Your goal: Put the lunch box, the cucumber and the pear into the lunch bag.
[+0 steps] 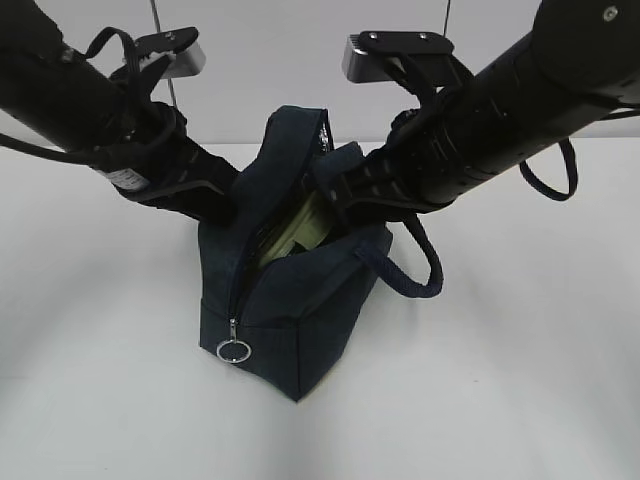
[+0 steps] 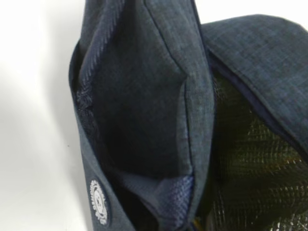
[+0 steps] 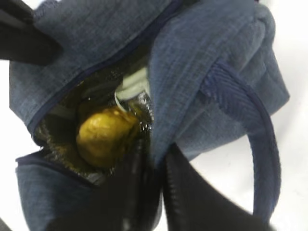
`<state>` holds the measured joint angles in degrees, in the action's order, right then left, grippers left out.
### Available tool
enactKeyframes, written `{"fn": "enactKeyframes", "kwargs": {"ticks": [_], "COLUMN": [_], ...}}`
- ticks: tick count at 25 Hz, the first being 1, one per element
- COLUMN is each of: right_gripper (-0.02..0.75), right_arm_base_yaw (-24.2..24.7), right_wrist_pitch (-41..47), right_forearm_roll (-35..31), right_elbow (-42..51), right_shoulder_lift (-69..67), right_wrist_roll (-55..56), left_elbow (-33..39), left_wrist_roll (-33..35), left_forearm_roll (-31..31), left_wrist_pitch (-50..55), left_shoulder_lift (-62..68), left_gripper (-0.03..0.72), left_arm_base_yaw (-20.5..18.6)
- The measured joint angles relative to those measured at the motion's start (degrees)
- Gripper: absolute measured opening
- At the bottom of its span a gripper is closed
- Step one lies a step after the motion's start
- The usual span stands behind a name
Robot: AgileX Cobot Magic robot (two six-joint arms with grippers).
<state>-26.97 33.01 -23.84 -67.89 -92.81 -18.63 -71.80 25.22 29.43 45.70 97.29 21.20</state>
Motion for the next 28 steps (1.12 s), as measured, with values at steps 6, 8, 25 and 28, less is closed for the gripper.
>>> {"fn": "enactKeyframes", "kwargs": {"ticks": [6, 8, 25, 28], "right_gripper": [0.478, 0.544, 0.518, 0.517], "right_arm_base_yaw": [0.0, 0.0, -6.94, -12.91], "right_wrist_pitch": [-2.8, -3.66, -26.66, -33.01], "right_forearm_roll": [-0.25, -0.29, -11.42, -12.16], "right_elbow": [0.0, 0.0, 23.88, 30.21], "right_shoulder_lift": [0.96, 1.69, 22.58, 23.97], "right_wrist_roll": [-1.83, -2.75, -18.56, -18.78], "left_elbow": [0.0, 0.09, 28.97, 33.82], "left_wrist_roll": [0.0, 0.0, 4.33, 4.33], "left_forearm_roll": [-0.34, -0.34, 0.17, 0.23], "left_wrist_pitch": [-1.42, -2.76, -32.06, -35.19], "left_shoulder_lift": [-2.29, -3.8, -31.12, -34.28], "left_gripper": [0.337, 0.385, 0.397, 0.397], "left_arm_base_yaw": [0.0, 0.0, 6.61, 7.23]}}
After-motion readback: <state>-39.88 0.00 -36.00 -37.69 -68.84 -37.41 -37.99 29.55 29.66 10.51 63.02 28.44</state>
